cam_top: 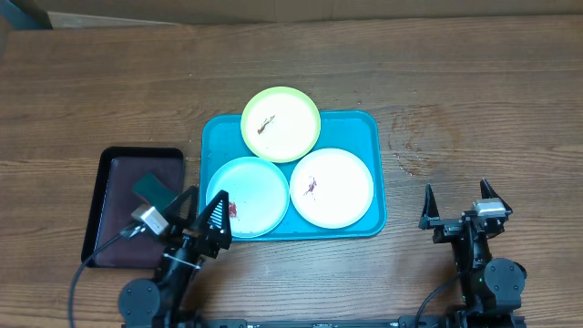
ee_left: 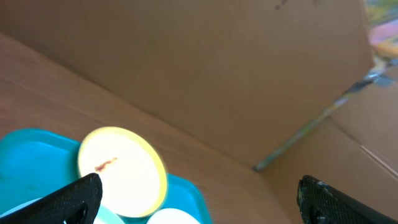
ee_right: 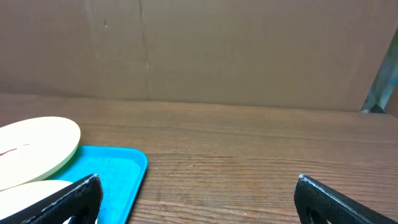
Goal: Clean dirty plates on tray and stack at the side
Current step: 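Move the left gripper over the dark tray toward the green sponge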
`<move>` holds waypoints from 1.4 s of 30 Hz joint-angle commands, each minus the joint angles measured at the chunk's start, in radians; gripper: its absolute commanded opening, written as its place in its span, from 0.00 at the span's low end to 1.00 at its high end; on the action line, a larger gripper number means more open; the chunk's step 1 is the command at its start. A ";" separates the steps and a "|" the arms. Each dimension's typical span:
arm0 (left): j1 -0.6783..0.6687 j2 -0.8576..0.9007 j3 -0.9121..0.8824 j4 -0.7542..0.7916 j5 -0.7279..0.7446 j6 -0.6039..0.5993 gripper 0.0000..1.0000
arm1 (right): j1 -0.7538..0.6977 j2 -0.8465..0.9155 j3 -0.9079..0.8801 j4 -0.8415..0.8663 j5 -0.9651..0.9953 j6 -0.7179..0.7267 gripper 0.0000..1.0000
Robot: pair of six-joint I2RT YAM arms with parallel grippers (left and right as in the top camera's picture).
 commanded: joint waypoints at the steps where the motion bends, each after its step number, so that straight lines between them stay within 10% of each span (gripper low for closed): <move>1: -0.006 0.055 0.181 -0.138 -0.159 0.249 1.00 | 0.005 -0.008 -0.010 0.006 0.000 -0.001 1.00; 11: -0.006 0.477 0.498 -0.477 -0.626 0.350 1.00 | 0.005 -0.008 -0.010 0.006 0.000 -0.001 1.00; 42: 0.455 1.115 0.904 -0.788 -0.233 0.413 1.00 | 0.005 -0.008 -0.010 0.006 0.000 0.000 1.00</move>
